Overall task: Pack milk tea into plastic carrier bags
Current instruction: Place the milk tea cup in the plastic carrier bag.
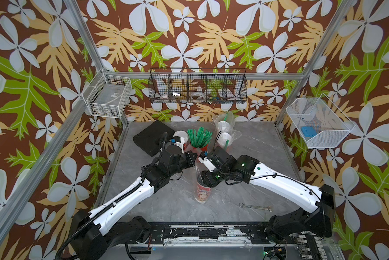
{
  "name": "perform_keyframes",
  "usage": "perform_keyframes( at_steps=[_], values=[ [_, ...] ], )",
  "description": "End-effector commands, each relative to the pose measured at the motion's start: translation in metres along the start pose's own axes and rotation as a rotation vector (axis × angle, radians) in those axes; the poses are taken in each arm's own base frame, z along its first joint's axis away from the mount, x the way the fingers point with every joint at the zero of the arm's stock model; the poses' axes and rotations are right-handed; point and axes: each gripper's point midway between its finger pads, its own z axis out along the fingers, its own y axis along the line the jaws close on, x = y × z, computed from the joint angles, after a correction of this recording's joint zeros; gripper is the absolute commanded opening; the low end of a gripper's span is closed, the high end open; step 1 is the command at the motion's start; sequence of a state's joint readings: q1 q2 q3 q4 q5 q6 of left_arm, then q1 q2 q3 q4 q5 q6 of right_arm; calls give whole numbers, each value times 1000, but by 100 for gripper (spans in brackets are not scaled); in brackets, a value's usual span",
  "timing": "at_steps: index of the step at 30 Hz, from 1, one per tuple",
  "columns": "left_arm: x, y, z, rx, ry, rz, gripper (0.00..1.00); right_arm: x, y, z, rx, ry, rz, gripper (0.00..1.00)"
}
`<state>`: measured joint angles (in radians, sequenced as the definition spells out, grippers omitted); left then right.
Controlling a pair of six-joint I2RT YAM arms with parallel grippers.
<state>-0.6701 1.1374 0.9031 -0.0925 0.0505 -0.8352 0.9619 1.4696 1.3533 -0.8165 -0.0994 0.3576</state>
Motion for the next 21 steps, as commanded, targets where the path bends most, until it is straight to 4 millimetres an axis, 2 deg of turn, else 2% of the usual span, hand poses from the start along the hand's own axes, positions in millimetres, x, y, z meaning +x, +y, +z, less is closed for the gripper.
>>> perform_keyframes(
  at_steps=[1, 3, 6, 8, 13, 21],
  values=[
    [-3, -13, -4, 77, -23, -9, 0, 23, 3, -4, 39, 81, -54, 56],
    [4, -7, -6, 79, -10, -10, 0, 26, 10, -3, 32, 89, -72, 61],
    [15, 0, -6, 80, 19, -17, 0, 32, 15, 2, 29, 105, -73, 77],
    [20, 3, -7, 81, 36, -21, 0, 29, 16, 1, 32, 99, -68, 81],
    [30, 15, -13, 47, 55, -13, 0, 9, 22, -14, 20, 21, -67, 91],
    [34, 27, -15, 3, 61, 11, 0, -36, 21, -53, 76, -134, -114, 96]
  ],
)
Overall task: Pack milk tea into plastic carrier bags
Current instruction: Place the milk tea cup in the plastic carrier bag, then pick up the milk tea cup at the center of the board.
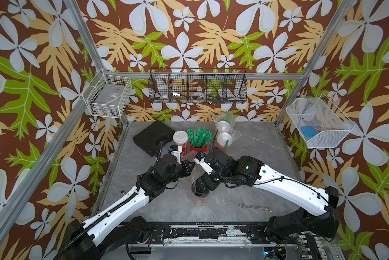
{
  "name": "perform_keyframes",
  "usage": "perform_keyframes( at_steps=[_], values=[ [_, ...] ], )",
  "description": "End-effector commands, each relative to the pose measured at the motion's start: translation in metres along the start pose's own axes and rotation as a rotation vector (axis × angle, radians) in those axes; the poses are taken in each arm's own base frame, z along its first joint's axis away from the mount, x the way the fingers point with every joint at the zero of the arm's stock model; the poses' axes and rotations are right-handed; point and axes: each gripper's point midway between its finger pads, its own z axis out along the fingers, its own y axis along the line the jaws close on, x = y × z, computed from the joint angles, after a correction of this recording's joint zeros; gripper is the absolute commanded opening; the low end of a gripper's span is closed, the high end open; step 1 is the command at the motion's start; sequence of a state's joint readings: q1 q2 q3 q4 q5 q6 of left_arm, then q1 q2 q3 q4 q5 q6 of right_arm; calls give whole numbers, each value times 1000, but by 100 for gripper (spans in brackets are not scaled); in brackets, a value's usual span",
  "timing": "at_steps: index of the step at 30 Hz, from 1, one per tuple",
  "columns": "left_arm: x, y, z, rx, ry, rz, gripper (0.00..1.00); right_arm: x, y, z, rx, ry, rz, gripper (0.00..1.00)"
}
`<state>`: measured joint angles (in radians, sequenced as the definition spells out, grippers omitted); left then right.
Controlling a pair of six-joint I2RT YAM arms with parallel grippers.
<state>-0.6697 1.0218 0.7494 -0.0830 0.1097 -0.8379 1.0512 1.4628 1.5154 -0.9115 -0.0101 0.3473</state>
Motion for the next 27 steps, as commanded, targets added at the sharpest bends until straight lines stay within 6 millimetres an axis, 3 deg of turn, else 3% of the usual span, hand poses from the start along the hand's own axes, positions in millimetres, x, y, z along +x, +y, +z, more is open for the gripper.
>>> perform_keyframes(
  at_steps=[1, 6, 11, 14, 19, 27],
  values=[
    [1, 5, 0, -21, 0, 16, 0, -23, -13, -17, 81, -85, -35, 96],
    [6, 15, 0, -50, 6, 17, 0, -77, -35, -37, 144, -276, -17, 97],
    [12, 25, -4, -72, 4, -9, 0, -134, -65, -35, 145, -398, 44, 97],
    [16, 28, -4, -66, 10, -26, 0, -162, -78, -20, 209, -403, 11, 97],
    [21, 36, -7, -77, 9, -61, 0, -198, -90, 23, 210, -345, -42, 96],
    [24, 42, -13, -68, -16, -111, 0, -214, -100, 88, 119, -282, -40, 92]
  ],
)
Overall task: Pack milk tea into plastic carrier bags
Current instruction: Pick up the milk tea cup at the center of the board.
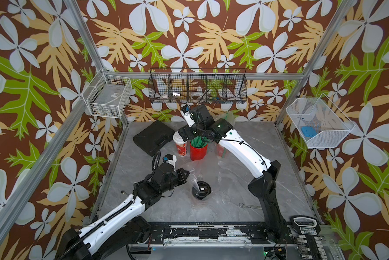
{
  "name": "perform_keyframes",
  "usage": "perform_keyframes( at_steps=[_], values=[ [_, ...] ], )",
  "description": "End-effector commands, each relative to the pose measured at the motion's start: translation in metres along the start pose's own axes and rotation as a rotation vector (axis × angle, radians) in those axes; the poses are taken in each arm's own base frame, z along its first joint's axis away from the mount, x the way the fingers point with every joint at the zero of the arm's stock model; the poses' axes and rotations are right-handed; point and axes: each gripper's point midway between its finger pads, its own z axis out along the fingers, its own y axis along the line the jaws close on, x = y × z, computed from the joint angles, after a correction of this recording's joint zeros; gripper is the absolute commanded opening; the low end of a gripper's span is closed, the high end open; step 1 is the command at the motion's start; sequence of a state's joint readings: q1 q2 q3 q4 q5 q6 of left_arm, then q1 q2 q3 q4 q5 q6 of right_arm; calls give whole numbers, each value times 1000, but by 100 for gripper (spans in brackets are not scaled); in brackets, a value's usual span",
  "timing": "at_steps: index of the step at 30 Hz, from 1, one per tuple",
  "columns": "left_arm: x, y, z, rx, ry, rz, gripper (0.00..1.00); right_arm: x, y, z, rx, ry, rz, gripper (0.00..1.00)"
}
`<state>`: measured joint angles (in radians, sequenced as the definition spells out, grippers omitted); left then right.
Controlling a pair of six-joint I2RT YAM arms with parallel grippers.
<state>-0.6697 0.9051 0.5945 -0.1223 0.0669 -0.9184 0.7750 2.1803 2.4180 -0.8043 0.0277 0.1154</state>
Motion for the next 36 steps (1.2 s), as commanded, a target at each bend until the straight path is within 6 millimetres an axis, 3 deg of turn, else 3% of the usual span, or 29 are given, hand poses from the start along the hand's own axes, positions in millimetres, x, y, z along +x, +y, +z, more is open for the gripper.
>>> perform_keyframes(
  at_steps=[1, 16, 26, 36],
  values=[
    [-5, -4, -1, 20, -27, -26, 0, 9, 15, 13, -84, 27, -19, 91],
    [-6, -6, 5, 22, -23, -42, 0, 20, 26, 69, -128, 11, -38, 91],
    [-8, -9, 5, 33, -27, -41, 0, 26, 5, 90, -15, 12, -12, 94],
    [-9, -12, 6, 35, -25, -47, 0, 30, -8, 101, -44, 16, 72, 95]
  ],
)
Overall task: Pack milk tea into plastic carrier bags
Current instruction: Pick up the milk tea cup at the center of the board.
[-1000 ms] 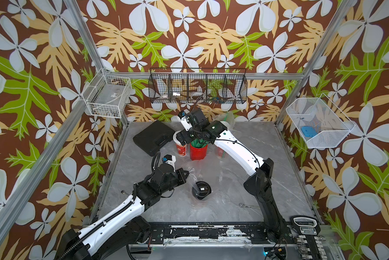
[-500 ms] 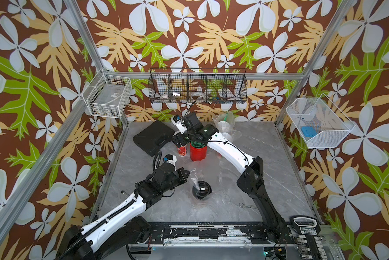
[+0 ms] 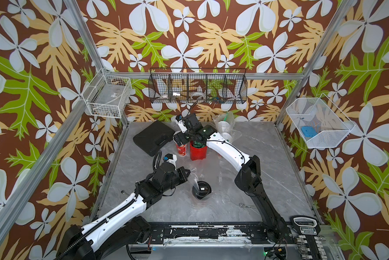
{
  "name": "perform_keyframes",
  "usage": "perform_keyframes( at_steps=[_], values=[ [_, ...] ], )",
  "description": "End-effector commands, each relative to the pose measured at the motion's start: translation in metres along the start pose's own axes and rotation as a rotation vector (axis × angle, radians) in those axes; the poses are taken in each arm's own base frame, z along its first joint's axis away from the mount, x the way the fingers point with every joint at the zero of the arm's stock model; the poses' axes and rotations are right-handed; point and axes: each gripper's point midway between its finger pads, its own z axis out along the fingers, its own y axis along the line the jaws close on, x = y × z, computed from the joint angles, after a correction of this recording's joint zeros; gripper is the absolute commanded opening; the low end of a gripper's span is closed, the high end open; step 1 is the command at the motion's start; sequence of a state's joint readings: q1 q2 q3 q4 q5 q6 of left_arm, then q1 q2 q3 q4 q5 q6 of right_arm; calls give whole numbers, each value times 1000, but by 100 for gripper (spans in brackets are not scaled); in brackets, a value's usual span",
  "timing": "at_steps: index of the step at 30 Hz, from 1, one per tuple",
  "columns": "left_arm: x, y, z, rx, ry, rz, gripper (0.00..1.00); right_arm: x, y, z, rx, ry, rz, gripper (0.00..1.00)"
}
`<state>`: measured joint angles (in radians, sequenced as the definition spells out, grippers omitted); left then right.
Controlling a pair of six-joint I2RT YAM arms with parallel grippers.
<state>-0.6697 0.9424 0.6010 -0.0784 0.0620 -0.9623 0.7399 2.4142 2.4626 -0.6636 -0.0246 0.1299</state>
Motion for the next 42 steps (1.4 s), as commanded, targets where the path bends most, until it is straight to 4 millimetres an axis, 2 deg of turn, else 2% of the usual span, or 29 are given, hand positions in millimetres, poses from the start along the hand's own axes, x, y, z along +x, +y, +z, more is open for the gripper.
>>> perform_keyframes(
  at_steps=[1, 11, 20, 36, 42],
  values=[
    [-5, -9, -1, 28, -14, -4, 0, -10, 1, -2, -24, -35, 39, 95],
    [-5, -8, 0, 25, -12, -4, 0, -8, 5, 2, -52, -33, 42, 86],
    [-4, -7, 0, 23, -11, -3, 0, -1, 5, 6, -53, -11, 38, 82],
    [-3, -9, -1, 49, -14, -15, 0, 9, 7, 9, -28, 22, 14, 82],
    [-4, -10, -2, 52, -18, -10, 0, 10, 10, 7, -8, 23, -9, 76]
  ],
)
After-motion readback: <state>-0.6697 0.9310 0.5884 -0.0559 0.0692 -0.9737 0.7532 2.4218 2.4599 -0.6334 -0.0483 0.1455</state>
